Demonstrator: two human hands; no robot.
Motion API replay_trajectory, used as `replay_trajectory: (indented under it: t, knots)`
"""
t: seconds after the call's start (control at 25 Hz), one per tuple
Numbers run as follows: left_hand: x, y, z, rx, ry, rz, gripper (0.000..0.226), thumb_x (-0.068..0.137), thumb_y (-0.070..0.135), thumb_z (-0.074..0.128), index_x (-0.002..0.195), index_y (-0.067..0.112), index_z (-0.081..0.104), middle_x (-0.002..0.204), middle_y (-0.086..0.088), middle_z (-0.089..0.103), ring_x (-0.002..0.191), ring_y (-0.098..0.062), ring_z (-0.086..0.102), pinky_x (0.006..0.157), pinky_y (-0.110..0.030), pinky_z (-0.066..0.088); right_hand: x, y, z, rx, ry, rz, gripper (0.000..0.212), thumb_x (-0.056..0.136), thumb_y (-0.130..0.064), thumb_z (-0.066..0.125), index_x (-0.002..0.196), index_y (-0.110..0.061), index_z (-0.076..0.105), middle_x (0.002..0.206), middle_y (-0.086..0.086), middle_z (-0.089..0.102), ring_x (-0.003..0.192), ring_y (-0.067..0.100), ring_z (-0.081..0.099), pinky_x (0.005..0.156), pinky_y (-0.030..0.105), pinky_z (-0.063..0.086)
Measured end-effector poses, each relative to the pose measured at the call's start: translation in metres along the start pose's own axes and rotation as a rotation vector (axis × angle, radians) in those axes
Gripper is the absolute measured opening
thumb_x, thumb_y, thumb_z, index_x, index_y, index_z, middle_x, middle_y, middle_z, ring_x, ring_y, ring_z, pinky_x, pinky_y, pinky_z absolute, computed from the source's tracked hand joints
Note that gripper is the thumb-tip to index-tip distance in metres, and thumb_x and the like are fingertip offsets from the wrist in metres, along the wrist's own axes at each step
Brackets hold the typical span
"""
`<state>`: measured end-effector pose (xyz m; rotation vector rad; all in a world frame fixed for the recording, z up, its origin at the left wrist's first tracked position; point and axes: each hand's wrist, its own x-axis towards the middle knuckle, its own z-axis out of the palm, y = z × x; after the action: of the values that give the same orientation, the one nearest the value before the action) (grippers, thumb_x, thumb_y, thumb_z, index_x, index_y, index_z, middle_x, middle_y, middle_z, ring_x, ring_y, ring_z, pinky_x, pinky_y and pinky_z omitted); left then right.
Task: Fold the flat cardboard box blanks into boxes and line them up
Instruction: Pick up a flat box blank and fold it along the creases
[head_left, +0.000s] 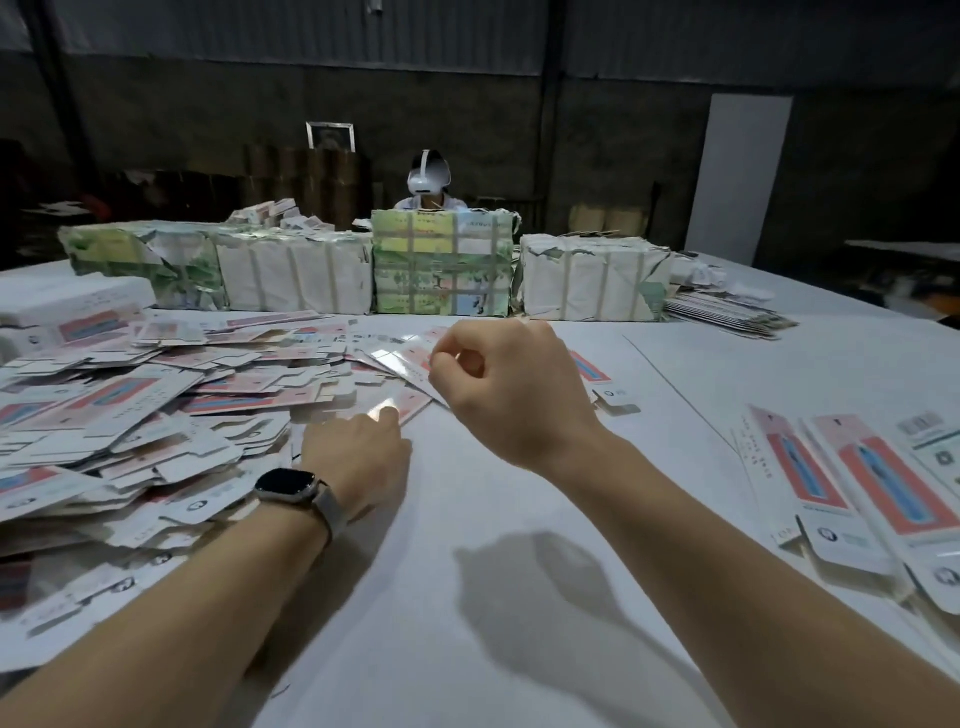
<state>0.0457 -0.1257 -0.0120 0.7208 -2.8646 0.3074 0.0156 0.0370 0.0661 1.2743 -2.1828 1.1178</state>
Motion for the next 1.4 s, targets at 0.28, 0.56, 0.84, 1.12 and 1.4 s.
replay_trajectory:
  t: [0.28,0.56,0.84,1.12,1.4]
  knots:
    - [-0.007,0.019,-0.006,0.14,0.169,0.153,0.025,0.097,0.025,0.047,0.122,0.02,0.05,0.105,-0.001,0.066,0.1,-0.029,0.066,0.068,-0.032,0.033,0.002,0.004,-0.003,0.007,0.052,-0.002,0.014,0.084,-0.026,0.061,0.071,-0.028,0.067,0.049,-0.016,0.047,0.06,0.014,0.05,0.06,0.029,0.042]
    - [-0.016,0.031,-0.073,-0.188,0.376,0.201,0.01,0.083,0.015,0.055,0.079,0.024,0.052,0.066,0.001,0.047,0.076,-0.034,0.059,0.053,-0.03,0.029,0.009,0.001,-0.03,0.035,0.2,-0.007,0.015,0.084,-0.022,0.06,0.074,-0.022,0.072,0.059,-0.01,0.061,0.065,0.018,0.061,0.064,0.035,0.051]
    - [-0.016,0.024,-0.091,-1.207,0.011,0.147,0.027,0.085,0.006,0.057,0.08,0.023,0.078,0.076,0.007,0.077,0.074,-0.012,0.073,0.059,-0.024,0.05,0.015,0.005,-0.051,-0.038,0.51,-0.093,0.021,0.084,-0.025,0.053,0.091,-0.018,0.072,0.092,-0.01,0.06,0.093,0.016,0.049,0.079,0.036,0.045]
    - [-0.021,0.042,-0.087,-1.873,-0.223,0.386,0.036,0.075,0.009,0.052,0.106,0.012,0.071,0.098,-0.011,0.075,0.09,-0.025,0.073,0.077,-0.038,0.059,0.013,0.022,-0.038,0.086,0.322,0.113,0.05,0.09,-0.033,0.06,0.138,-0.028,0.048,0.127,-0.006,0.043,0.118,0.013,0.042,0.095,0.034,0.047]
    - [-0.032,0.048,-0.099,-2.134,-0.289,0.505,0.049,0.083,0.018,0.046,0.131,0.014,0.057,0.085,-0.01,0.071,0.072,-0.022,0.069,0.063,-0.037,0.059,0.01,0.015,-0.025,0.281,0.221,0.156,0.067,0.085,-0.058,0.047,0.146,-0.032,0.039,0.132,-0.01,0.049,0.126,0.017,0.048,0.102,0.046,0.047]
